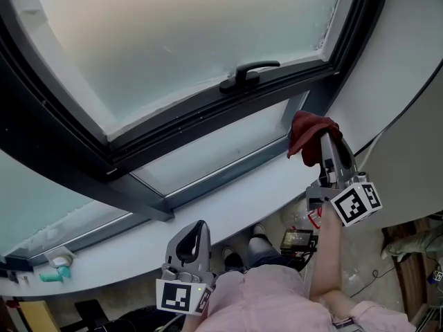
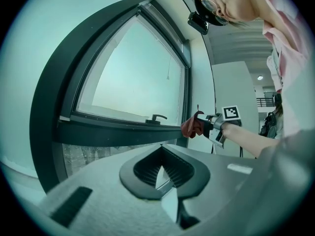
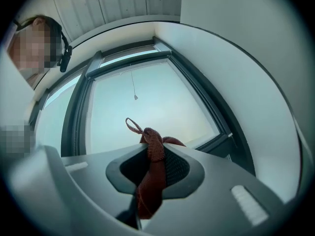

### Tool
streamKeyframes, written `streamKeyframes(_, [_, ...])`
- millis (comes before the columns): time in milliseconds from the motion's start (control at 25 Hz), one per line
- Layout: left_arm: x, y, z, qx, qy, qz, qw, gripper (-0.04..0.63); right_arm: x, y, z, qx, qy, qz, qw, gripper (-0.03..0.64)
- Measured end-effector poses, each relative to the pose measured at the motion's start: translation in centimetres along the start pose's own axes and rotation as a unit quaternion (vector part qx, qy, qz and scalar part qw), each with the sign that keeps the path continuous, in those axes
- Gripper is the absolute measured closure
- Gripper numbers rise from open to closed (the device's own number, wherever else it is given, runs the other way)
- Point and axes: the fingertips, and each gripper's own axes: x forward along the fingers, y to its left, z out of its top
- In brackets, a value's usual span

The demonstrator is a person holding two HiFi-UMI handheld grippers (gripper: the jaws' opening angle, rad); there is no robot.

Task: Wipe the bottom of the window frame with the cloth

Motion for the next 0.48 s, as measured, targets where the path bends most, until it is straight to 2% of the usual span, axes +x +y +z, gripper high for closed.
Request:
streamKeyframes(120, [1.0, 0.2, 0.1, -0.001, -0.001, 0.010, 1.0000, 0.598, 4.0, 0.9, 0.3, -0.048, 0.004, 0.026, 0.999, 0.549])
streamKeyframes(240, [2.5, 0.3, 0.4, -0.003, -0.002, 0.024, 0.9997, 0.598, 8.8, 2.0, -0.2, -0.123, 0.025, 0.055, 0.991, 0.549])
streamKeyframes(480, [6.8, -0.4, 1.7, -0.007, -0.015, 0.065, 0.9978, 0.598, 17.1, 2.6, -4.7, -0.266, 0.094, 0.095, 0.955, 0.549])
